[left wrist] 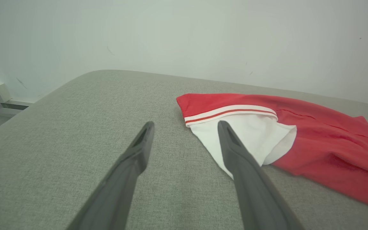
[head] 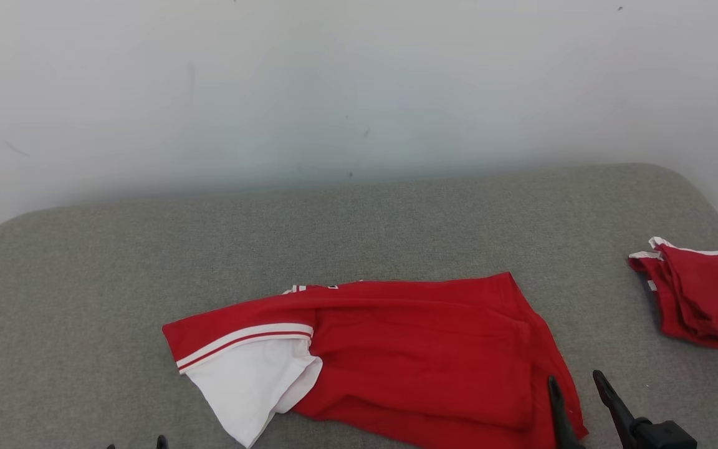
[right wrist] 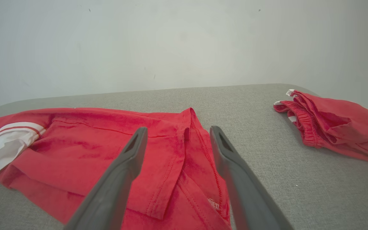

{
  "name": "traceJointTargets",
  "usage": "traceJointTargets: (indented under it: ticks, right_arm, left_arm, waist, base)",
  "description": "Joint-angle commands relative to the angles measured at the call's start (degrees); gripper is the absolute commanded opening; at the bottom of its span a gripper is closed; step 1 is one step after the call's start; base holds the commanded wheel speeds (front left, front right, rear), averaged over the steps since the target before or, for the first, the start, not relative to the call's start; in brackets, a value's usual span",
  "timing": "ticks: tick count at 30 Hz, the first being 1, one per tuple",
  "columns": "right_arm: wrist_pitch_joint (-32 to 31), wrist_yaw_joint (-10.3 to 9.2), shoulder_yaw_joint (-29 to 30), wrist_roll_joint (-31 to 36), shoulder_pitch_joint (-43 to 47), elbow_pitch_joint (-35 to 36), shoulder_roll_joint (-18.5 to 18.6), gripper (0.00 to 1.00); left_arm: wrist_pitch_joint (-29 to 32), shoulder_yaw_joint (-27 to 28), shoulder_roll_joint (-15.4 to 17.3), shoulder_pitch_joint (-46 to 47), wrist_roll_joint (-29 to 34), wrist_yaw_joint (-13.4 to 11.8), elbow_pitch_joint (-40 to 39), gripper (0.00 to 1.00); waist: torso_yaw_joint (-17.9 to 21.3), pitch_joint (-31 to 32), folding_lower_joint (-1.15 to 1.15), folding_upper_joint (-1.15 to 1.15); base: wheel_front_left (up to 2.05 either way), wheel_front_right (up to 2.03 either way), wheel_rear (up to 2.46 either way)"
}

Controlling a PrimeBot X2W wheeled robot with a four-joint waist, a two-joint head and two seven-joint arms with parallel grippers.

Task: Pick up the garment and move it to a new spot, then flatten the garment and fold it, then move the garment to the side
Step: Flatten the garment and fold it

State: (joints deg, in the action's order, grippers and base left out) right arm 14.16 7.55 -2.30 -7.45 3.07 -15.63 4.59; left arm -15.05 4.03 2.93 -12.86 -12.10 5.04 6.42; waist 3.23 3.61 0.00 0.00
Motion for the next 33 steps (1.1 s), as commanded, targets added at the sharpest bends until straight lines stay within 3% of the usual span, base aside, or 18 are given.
traceJointTargets:
  ticks: [1, 24, 28, 33]
  right_arm:
    - [0.4, -0.15, -0.1, 0.3, 0.8, 0.5, 0.2, 1.0]
    - [-1.3, -0.15, 0.1, -0.7, -1.0, 1.2, 1.0, 1.0]
    - [-9.9, -0.15, 3.6, -1.7, -3.4, -0.5, 0.5, 1.0]
    - [-18.1, -0.15, 6.0, -0.6, -6.9, -1.7, -0.2, 1.0]
  left_arm:
    - [-0.2, 0.1, -0.1, 0.6, 0.3, 0.0, 0.2, 1.0]
    - [-0.2, -2.1, 0.0, 2.6, -0.3, 0.7, 3.3, 1.0]
    - [0.1, -4.1, -0.1, 5.9, -1.3, 1.2, 8.9, 1.0]
    - [5.0, -5.8, -0.1, 11.8, -4.0, 1.1, 16.2, 1.0]
  waist:
    - [0.2, -0.1, 0.0, 0.0]
    - [0.8, -0.9, 0.0, 0.0]
    - [1.1, -1.4, 0.0, 0.0]
    - [1.3, -2.5, 0.0, 0.0]
  base:
    - [0.0, 0.0, 0.0]
    - [0.0, 0.0, 0.0]
    - [0.0, 0.0, 0.0]
    - [0.0, 0.0, 0.0]
